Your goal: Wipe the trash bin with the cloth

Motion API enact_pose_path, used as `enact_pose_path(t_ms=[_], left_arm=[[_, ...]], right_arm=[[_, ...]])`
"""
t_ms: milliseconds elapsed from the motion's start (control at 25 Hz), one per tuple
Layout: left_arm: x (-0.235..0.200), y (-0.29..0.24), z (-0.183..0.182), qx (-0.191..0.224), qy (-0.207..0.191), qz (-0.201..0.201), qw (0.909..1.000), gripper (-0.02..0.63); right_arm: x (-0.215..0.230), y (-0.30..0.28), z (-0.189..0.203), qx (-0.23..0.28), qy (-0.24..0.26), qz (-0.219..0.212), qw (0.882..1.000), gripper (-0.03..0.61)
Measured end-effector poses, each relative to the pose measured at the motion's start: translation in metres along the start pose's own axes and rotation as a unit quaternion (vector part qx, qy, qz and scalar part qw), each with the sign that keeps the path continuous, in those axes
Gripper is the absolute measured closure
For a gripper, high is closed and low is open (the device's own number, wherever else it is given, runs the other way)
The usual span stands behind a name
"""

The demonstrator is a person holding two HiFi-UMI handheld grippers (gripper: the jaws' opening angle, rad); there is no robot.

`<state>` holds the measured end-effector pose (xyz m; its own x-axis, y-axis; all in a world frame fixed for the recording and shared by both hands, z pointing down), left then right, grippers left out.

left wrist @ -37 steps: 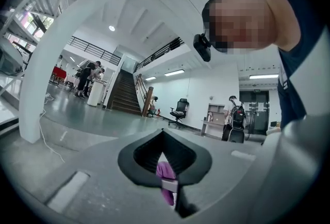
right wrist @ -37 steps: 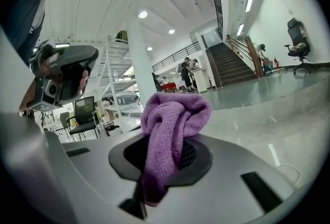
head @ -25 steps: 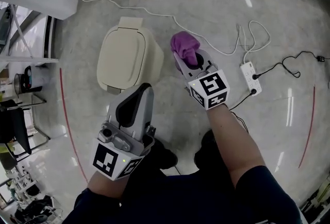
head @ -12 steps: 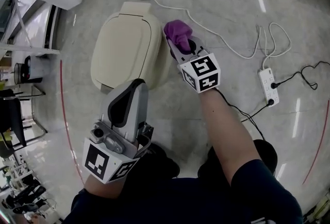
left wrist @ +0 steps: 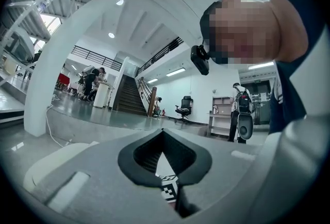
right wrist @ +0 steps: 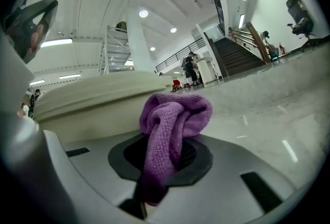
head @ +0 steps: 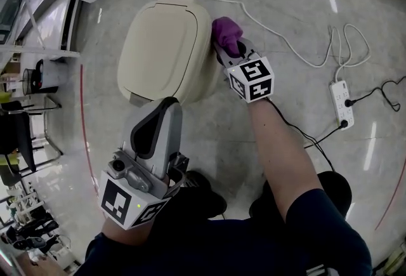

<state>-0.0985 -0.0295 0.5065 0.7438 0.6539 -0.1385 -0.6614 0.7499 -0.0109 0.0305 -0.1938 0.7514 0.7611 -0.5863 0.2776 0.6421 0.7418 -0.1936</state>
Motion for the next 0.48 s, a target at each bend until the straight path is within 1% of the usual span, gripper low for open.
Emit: enact_pose_path(t_ms=[200,320,480], left_arm=[[0.003,0.005,-0.002,-0.002,-0.005,0.002,1.0,0.615],[0.0,0.009,-0.001,-0.005,-0.004,-0.005,1.0,0.615],[-0.002,0.018,0.004,-0.014,-0.003,-0.015,0.9998,0.615]], right_arm=[[0.016,-0.017,0.054,-0.058,-0.011,0.033,0.998,0.509],[0.021,-0.029,0.082,-0.085,-0.012,0.048,0.995,0.509],[0.031,-0.038,0.121,-0.127,-0.026,0.064,0.989,0.509]])
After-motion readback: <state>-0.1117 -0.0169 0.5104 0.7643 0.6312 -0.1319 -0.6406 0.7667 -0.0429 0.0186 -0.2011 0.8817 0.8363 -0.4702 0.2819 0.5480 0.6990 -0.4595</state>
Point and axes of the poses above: the fingertips, and each gripper's own axes: y backward along the fingers, x to its right, z out of its underside, the point moved 8 cm from there along y, backward along the fingers, and after that the axes turned 1 degree about -x, right-handed, at the moved point
